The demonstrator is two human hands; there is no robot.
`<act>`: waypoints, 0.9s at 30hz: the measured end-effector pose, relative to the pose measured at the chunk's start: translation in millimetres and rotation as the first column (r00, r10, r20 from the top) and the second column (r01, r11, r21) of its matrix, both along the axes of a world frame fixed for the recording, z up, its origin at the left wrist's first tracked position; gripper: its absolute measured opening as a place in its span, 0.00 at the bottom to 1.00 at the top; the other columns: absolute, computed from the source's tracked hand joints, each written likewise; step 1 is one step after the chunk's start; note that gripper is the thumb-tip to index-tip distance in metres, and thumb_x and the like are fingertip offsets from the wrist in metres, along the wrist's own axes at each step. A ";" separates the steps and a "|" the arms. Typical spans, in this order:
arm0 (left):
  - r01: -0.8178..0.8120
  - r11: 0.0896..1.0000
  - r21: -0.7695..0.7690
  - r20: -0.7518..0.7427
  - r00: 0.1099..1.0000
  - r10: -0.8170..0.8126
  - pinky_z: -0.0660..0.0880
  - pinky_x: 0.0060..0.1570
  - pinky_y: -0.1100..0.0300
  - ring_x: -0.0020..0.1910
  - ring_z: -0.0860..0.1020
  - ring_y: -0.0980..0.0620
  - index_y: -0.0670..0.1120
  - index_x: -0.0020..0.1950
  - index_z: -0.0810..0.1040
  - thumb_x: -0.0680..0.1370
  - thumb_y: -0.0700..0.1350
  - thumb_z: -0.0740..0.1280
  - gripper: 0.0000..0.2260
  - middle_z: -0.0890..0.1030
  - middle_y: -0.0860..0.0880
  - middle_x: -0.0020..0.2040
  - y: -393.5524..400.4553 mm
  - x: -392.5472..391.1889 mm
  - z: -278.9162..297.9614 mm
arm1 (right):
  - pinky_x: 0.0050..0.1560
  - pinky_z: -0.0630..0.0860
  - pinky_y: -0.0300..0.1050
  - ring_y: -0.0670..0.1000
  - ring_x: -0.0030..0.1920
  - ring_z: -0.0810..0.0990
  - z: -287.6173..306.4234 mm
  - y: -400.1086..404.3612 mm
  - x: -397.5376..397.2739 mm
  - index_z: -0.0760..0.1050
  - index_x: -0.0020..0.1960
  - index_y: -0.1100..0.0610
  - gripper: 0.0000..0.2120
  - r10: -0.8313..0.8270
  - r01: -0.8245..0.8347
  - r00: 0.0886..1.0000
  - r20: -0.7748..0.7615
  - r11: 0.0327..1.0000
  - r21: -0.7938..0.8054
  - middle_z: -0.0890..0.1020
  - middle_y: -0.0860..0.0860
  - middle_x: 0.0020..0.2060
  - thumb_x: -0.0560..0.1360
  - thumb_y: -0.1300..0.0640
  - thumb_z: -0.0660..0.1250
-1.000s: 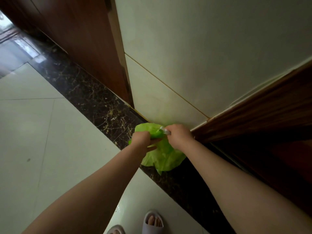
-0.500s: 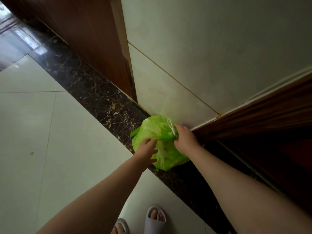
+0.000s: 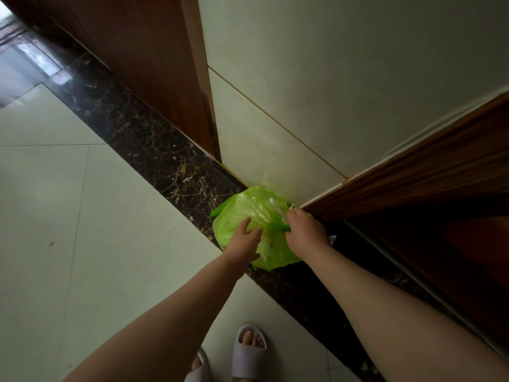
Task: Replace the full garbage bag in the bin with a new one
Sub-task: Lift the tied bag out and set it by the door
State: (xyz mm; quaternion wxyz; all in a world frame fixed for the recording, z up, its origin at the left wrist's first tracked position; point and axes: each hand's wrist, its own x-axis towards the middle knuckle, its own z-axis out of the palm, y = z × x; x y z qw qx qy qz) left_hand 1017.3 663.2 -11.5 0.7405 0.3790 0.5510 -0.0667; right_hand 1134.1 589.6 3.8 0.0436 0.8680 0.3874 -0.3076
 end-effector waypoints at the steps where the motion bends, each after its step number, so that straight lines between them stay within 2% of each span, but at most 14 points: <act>1: -0.002 1.000 -0.002 0.003 1.000 0.002 0.71 0.61 0.46 0.67 0.70 0.45 0.50 0.76 0.55 0.79 0.44 0.60 0.26 0.72 0.44 0.66 0.6 -1.2 2.4 | 0.58 0.72 0.51 0.59 0.63 0.71 2.0 -0.8 -0.4 0.69 0.61 0.60 0.14 -0.014 0.014 1.000 -0.005 1.000 -0.002 0.72 0.56 0.63 0.76 0.63 0.60; 4: 0.012 1.000 0.009 0.008 1.000 -0.012 0.70 0.61 0.47 0.68 0.70 0.44 0.50 0.76 0.55 0.80 0.44 0.60 0.26 0.70 0.43 0.70 1.8 -4.7 8.4 | 0.59 0.72 0.53 0.60 0.64 0.70 5.9 -3.6 -2.9 0.67 0.64 0.58 0.18 -0.045 0.045 0.999 -0.025 0.999 -0.016 0.71 0.57 0.65 0.75 0.62 0.61; 9: 0.034 0.999 0.025 -0.006 0.999 -0.033 0.71 0.58 0.51 0.67 0.70 0.44 0.50 0.76 0.56 0.79 0.44 0.60 0.26 0.71 0.43 0.69 -0.2 -11.2 16.3 | 0.58 0.72 0.52 0.60 0.63 0.72 11.5 -9.4 -9.5 0.68 0.63 0.58 0.18 -0.073 0.072 0.997 -0.037 0.997 -0.002 0.72 0.56 0.64 0.74 0.63 0.60; 14: 0.026 0.999 0.020 -0.003 1.000 -0.026 0.71 0.58 0.51 0.67 0.71 0.44 0.50 0.75 0.57 0.79 0.45 0.60 0.25 0.71 0.43 0.69 -0.9 -16.4 27.0 | 0.60 0.71 0.52 0.58 0.66 0.70 22.6 -13.4 -11.8 0.67 0.67 0.56 0.21 -0.112 0.113 0.992 -0.056 0.994 0.006 0.70 0.53 0.68 0.74 0.64 0.59; 18: 0.027 0.999 0.029 -0.001 1.000 -0.027 0.72 0.58 0.50 0.67 0.71 0.44 0.49 0.75 0.57 0.79 0.45 0.61 0.25 0.72 0.43 0.68 -1.0 -18.9 34.5 | 0.63 0.72 0.55 0.58 0.66 0.70 26.8 -16.3 -12.2 0.66 0.68 0.56 0.23 -0.209 0.211 0.974 -0.092 0.977 0.018 0.68 0.53 0.69 0.74 0.65 0.59; 24: 0.063 0.997 0.041 0.002 0.998 -0.063 0.71 0.61 0.50 0.68 0.70 0.45 0.48 0.74 0.61 0.79 0.46 0.60 0.23 0.70 0.43 0.70 -1.7 -20.6 37.1 | 0.62 0.73 0.57 0.60 0.64 0.72 26.0 -19.6 -13.9 0.62 0.70 0.54 0.25 -0.226 0.226 0.971 -0.080 0.974 -0.009 0.68 0.54 0.69 0.75 0.63 0.59; 27: 0.093 0.995 0.037 0.014 0.995 -0.094 0.70 0.61 0.50 0.68 0.70 0.45 0.47 0.72 0.64 0.80 0.46 0.59 0.20 0.70 0.43 0.70 -3.9 -20.0 38.8 | 0.60 0.72 0.55 0.59 0.63 0.73 25.5 -23.1 -16.4 0.63 0.69 0.55 0.24 -0.198 0.198 0.980 0.008 0.980 -0.004 0.69 0.55 0.66 0.74 0.62 0.60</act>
